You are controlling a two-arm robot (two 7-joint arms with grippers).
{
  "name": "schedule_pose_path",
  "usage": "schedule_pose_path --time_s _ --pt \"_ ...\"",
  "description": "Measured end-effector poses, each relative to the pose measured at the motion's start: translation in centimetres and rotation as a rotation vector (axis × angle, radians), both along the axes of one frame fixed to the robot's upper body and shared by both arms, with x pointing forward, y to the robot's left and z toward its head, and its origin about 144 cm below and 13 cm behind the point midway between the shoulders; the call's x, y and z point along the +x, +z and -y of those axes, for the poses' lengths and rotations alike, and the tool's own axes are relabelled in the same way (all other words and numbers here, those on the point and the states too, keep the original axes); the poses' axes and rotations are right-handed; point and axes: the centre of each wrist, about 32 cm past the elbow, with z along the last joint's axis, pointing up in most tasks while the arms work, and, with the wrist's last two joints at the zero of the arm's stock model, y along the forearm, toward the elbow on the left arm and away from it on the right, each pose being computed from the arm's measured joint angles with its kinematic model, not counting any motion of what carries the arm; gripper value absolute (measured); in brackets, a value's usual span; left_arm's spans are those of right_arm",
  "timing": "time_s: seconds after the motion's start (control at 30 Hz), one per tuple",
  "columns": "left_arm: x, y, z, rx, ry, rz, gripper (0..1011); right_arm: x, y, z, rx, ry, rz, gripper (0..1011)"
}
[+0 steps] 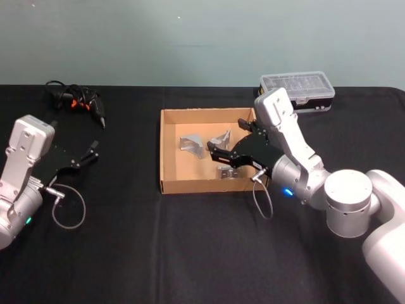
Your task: Use one hand to pick up the angle iron from the table and place it into the box.
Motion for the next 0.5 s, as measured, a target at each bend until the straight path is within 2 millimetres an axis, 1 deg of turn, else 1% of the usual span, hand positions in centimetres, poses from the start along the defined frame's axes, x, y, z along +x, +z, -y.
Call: schedule_pose_path --time_s 0.17,0.5 --pt "0.0 0.0 0.0 0.0 0.0 0.0 1000 -0.05 -0.01 -0.39 -0.01 -0.015 0.001 1003" --pt "0.0 0.0 0.0 0.0 0.0 0.0 1000 -0.04 -0.01 -0.31 -0.01 -0.014 0.0 1003"
